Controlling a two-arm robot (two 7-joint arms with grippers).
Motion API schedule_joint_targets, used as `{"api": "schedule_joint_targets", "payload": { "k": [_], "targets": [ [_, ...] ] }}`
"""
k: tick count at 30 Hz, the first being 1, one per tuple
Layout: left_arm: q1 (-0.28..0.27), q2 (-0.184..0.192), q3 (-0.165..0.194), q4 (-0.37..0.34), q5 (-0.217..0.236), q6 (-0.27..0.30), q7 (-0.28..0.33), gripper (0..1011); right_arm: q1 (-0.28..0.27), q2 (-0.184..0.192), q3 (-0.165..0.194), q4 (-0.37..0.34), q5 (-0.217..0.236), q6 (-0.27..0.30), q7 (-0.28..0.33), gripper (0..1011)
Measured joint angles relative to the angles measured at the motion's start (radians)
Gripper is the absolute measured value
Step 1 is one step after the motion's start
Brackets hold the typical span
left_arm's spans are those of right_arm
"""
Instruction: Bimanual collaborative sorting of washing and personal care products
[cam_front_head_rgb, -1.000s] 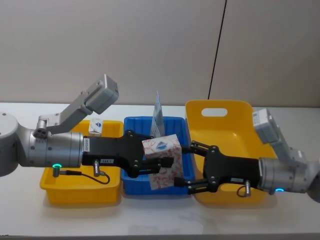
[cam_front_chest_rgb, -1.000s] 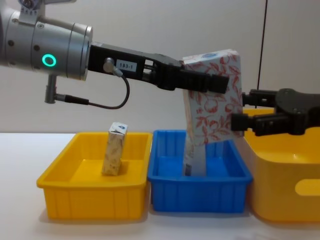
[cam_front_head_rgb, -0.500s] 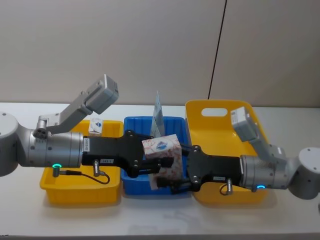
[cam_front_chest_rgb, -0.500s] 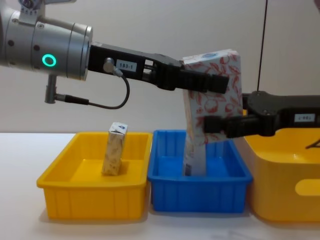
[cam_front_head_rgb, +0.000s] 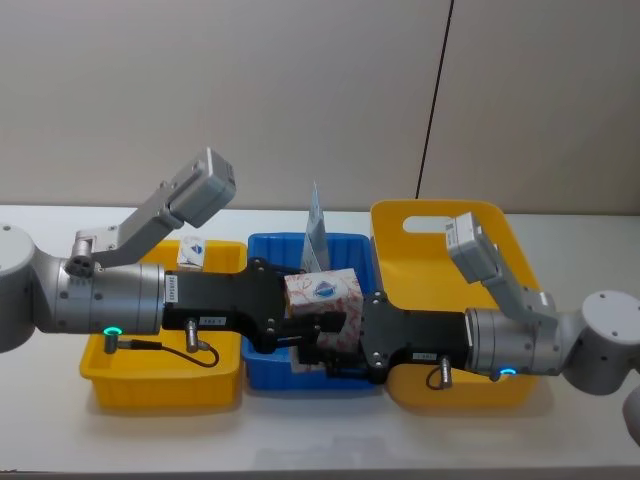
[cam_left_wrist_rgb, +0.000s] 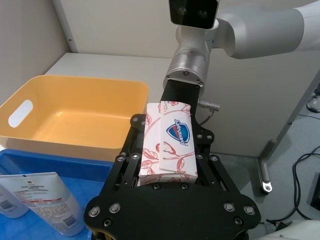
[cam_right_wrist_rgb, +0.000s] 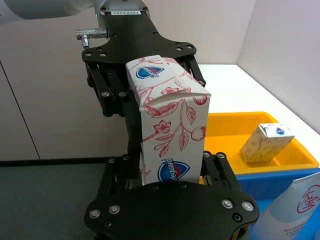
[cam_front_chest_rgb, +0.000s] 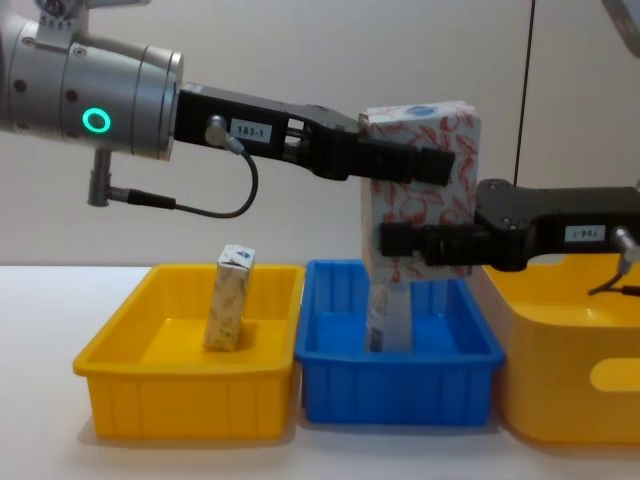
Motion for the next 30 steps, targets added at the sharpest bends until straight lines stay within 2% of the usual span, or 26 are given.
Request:
{"api": "schedule_joint_targets", "payload": {
  "k": [5,6,9,24,28,30],
  "targets": [
    [0.000,0.000,0.000,0.000,0.000,0.000,0.000,383,0.000,0.004,-0.004,-0.007,0.000,0.002,-0.003,461],
    [0.000,-0.001,0.000,0.000,0.000,0.000,0.000,386,0.000,0.005,-0.005,-0.009,0.001,0.003,-0.003,461],
    [0.000,-0.002,0.000,0.000,0.000,0.000,0.000,458,0.000,0.009,-0.006,-0.014,0.004,0.006,-0.005,397],
    [0.000,-0.002,0.001,0.000,0.000,0.001,-0.002,912,-0.009,0.041,-0.007,-0.048,0.034,0.028,-0.005,374],
    [0.000,-0.002,0.001,0.000,0.000,0.001,-0.002,1000,-0.016,0.056,-0.006,-0.061,0.042,0.037,0.000,374],
    [0.000,-0.002,0.001,0.000,0.000,0.001,-0.002,1001,-0.019,0.063,-0.005,-0.067,0.046,0.041,0.002,374]
  ]
}}
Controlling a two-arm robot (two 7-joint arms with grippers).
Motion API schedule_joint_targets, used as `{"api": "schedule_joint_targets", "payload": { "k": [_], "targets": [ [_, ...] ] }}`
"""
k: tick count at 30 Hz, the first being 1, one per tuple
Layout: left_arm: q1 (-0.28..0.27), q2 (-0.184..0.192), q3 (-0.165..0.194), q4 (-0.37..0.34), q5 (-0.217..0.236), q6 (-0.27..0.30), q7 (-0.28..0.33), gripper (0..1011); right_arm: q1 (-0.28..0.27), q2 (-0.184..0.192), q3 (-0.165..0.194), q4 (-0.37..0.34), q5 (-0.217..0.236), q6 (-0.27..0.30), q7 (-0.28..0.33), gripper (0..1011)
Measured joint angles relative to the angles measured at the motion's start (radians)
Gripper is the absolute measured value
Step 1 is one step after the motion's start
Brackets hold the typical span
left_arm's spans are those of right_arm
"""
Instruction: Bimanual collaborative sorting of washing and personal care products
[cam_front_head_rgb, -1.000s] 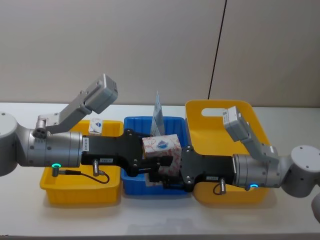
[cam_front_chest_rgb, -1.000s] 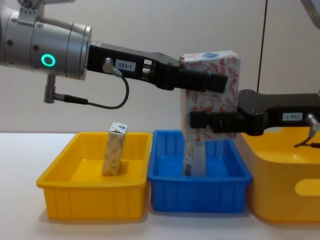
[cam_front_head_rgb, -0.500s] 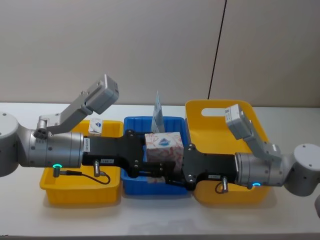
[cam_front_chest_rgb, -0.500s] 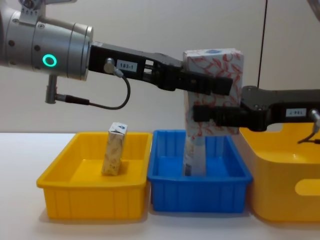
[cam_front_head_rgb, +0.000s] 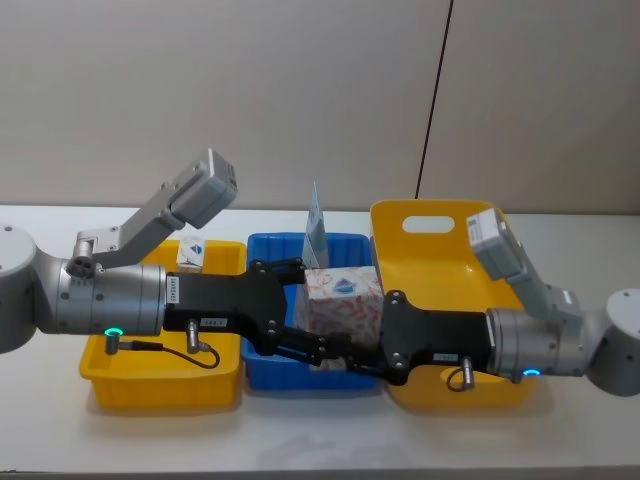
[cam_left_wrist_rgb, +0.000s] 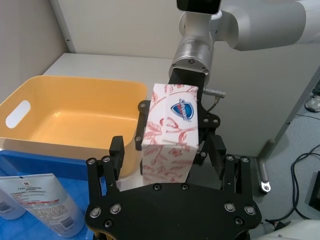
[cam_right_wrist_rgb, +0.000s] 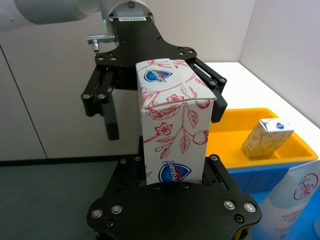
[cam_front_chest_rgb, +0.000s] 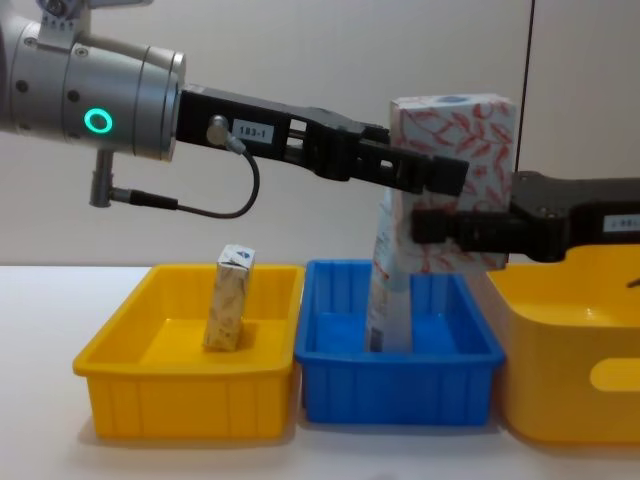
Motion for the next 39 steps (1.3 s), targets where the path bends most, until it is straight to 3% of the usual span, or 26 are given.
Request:
{"api": "schedule_joint_targets", "payload": {
  "k": [10,25,33,39],
  "targets": [
    [0.000,0.000,0.000,0.000,0.000,0.000,0.000,1001,-0.030,0.055,0.012,-0.044,0.026,0.022,0.007,374],
    [0.000,0.000,0.000,0.000,0.000,0.000,0.000,1001,-0.078,0.146,0.059,-0.094,0.073,0.033,-0.017,374],
    [0.000,0.000,0.000,0.000,0.000,0.000,0.000,1001,-0.102,0.179,0.087,-0.112,0.087,0.033,-0.069,374],
    [0.000,0.000,0.000,0.000,0.000,0.000,0.000,1001,-0.120,0.193,0.108,-0.124,0.090,0.036,-0.143,374]
  ]
}}
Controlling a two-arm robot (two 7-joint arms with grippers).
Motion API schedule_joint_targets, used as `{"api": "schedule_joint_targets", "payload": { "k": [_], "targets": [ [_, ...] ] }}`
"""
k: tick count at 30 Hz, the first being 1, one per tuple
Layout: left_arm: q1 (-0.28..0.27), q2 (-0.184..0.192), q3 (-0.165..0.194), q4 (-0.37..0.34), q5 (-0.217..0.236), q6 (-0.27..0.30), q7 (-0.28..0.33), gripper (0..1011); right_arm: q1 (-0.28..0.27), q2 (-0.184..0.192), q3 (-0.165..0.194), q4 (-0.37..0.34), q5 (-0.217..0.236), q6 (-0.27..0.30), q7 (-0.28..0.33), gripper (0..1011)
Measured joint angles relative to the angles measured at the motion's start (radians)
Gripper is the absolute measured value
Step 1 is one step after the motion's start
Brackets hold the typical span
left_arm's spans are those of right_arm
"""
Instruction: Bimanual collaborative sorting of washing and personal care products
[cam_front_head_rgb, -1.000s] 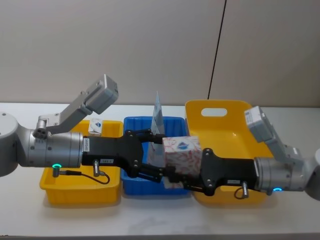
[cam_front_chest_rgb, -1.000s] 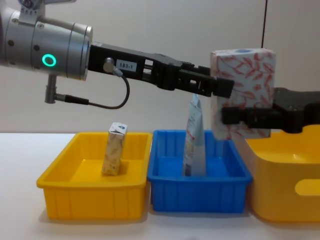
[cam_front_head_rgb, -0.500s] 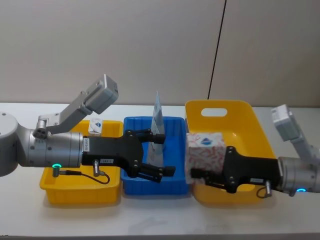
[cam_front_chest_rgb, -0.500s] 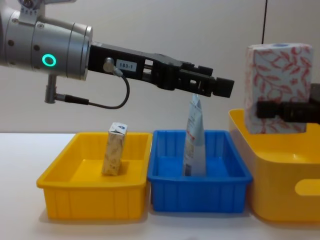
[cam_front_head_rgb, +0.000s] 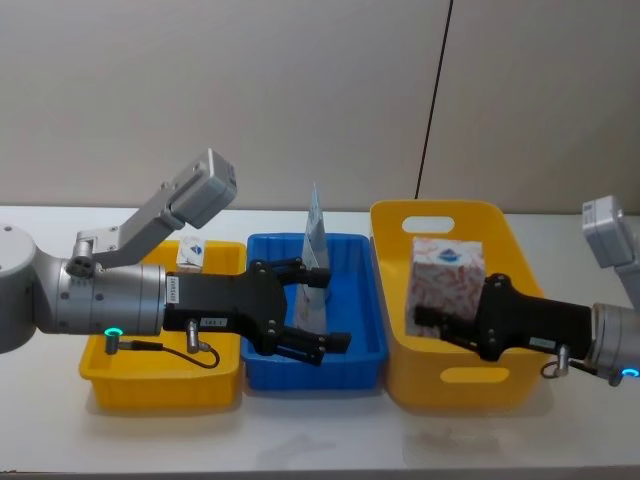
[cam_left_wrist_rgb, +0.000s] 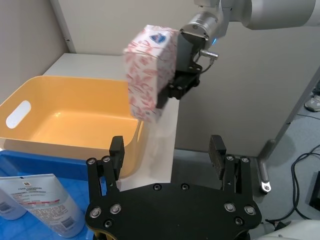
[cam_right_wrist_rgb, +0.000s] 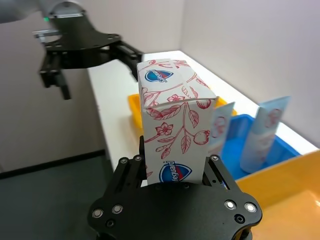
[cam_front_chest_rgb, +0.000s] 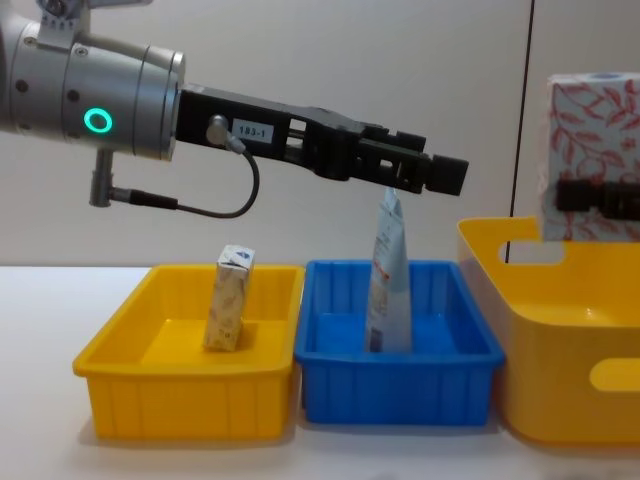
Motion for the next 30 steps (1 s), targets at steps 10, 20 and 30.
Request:
{"api": "schedule_joint_targets", "payload": {
  "k": [10,20,30],
  "targets": [
    [0.000,0.000,0.000,0.000,0.000,0.000,0.000,1001,-0.025,0.002,0.027,-0.022,-0.010,0.026,-0.139,374],
    [0.000,0.000,0.000,0.000,0.000,0.000,0.000,1001,-0.050,-0.015,0.053,-0.054,-0.043,0.066,-0.306,374],
    [0.000,0.000,0.000,0.000,0.000,0.000,0.000,1001,-0.073,-0.047,0.070,-0.093,-0.091,0.117,-0.493,374]
  ]
}}
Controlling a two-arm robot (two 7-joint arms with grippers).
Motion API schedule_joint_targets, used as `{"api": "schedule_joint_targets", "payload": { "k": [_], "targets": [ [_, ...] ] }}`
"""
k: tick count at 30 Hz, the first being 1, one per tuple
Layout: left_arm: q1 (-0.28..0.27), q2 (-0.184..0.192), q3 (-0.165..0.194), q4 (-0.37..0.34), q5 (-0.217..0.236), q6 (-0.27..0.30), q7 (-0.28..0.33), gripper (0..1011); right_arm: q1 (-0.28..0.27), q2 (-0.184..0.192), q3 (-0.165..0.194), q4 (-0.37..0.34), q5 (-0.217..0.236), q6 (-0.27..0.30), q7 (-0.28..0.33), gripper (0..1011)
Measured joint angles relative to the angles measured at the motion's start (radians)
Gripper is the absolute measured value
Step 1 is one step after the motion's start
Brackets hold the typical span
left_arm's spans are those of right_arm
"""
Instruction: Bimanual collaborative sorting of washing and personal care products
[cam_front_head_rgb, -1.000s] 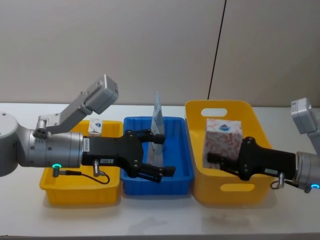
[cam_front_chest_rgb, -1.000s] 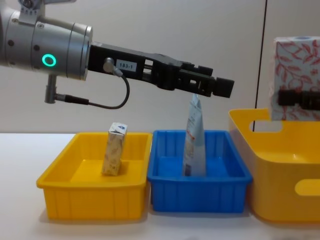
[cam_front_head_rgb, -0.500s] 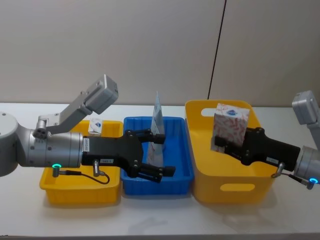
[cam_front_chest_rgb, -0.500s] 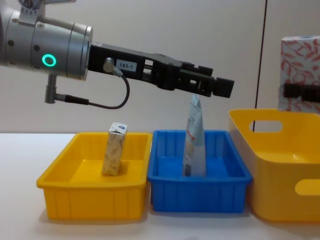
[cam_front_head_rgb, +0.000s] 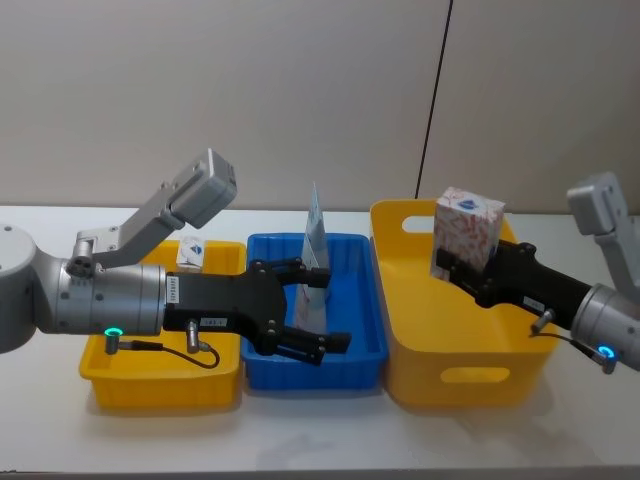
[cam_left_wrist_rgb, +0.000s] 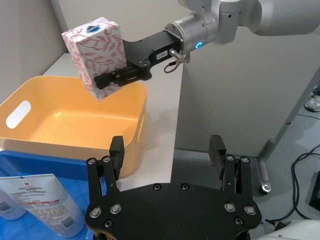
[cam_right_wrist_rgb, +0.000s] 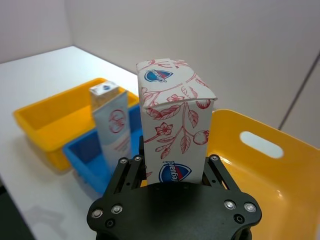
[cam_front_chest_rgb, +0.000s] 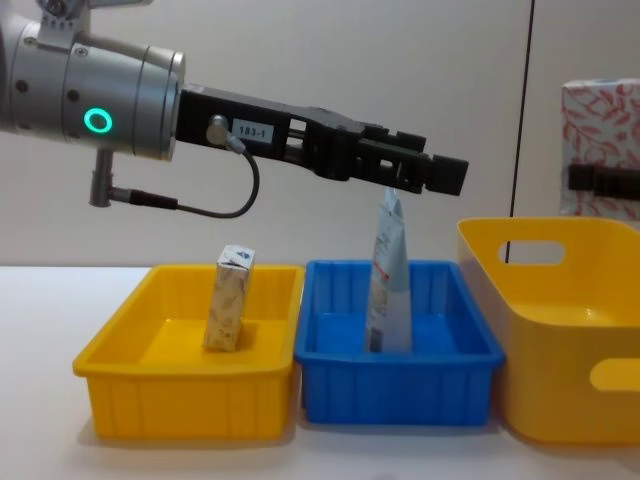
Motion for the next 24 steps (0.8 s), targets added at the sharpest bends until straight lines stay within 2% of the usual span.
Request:
{"api": "schedule_joint_targets", "payload": {
  "k": [3,6,13,19,20,24],
  "targets": [
    [0.000,0.000,0.000,0.000,0.000,0.000,0.000,1001,-0.004,-0.011,0.002,-0.009,-0.013,0.013,-0.043,374],
    [0.000,0.000,0.000,0.000,0.000,0.000,0.000,1001,-0.008,-0.030,0.004,-0.021,-0.039,0.034,-0.118,374],
    [0.000,0.000,0.000,0.000,0.000,0.000,0.000,1001,-0.005,-0.076,-0.001,-0.031,-0.089,0.070,-0.244,375],
    [0.000,0.000,0.000,0.000,0.000,0.000,0.000,1001,0.022,-0.137,-0.015,-0.010,-0.149,0.101,-0.368,374],
    [0.000,0.000,0.000,0.000,0.000,0.000,0.000,1001,0.034,-0.157,-0.020,0.004,-0.162,0.106,-0.396,374],
    [0.000,0.000,0.000,0.000,0.000,0.000,0.000,1001,0.061,-0.199,-0.032,0.040,-0.198,0.114,-0.458,374]
  ]
}}
